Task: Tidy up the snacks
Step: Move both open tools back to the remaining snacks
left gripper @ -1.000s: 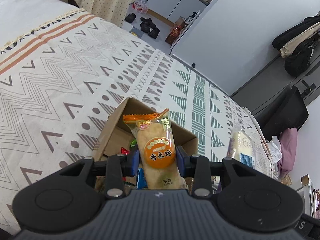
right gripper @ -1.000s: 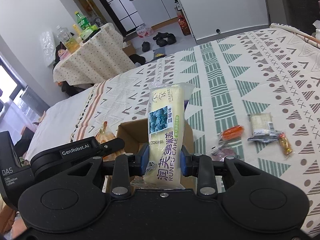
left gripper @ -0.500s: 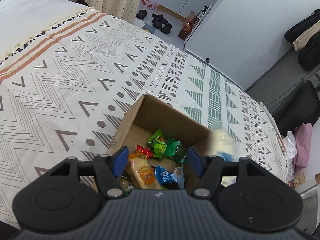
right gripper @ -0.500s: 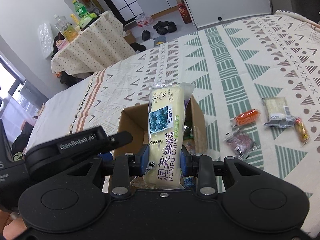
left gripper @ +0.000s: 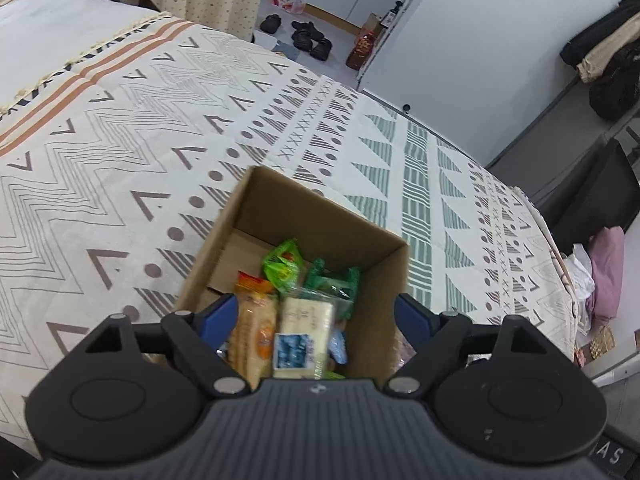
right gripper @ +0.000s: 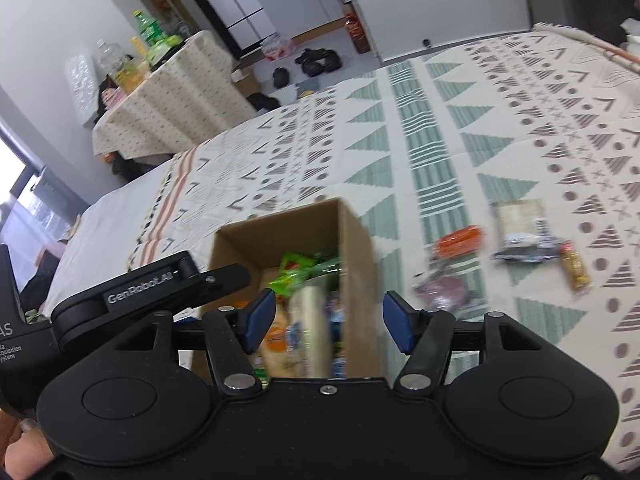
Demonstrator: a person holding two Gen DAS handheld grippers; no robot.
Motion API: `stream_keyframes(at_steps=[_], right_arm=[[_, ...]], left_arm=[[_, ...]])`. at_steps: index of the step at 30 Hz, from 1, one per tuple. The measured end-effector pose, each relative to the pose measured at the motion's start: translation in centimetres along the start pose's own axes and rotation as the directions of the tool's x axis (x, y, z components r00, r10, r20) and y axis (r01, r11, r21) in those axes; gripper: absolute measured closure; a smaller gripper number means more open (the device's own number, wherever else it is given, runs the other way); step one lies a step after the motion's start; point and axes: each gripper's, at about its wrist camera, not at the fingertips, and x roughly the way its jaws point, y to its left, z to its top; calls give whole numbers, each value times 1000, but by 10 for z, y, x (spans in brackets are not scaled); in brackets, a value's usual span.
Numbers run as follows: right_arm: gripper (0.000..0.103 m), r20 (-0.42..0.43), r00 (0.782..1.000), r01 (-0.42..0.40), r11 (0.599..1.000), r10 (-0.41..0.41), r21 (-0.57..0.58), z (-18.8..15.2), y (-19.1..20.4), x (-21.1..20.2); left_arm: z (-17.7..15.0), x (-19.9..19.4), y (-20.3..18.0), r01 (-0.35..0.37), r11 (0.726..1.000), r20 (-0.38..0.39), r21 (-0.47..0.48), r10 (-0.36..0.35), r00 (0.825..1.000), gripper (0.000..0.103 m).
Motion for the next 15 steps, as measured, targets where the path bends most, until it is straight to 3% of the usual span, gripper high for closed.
stream_keyframes(at_steps=[7,15], right_arm=[[34,31,999,40,999,-41,34,2,-34,-20],[14,68,994,77,995,-81,61,3,-67,-41]], left_arm=[[-15,2,-27,-14,997,2,70,14,1000,15],[-28,-3,-54,-20,994,32,111,17,999,8]])
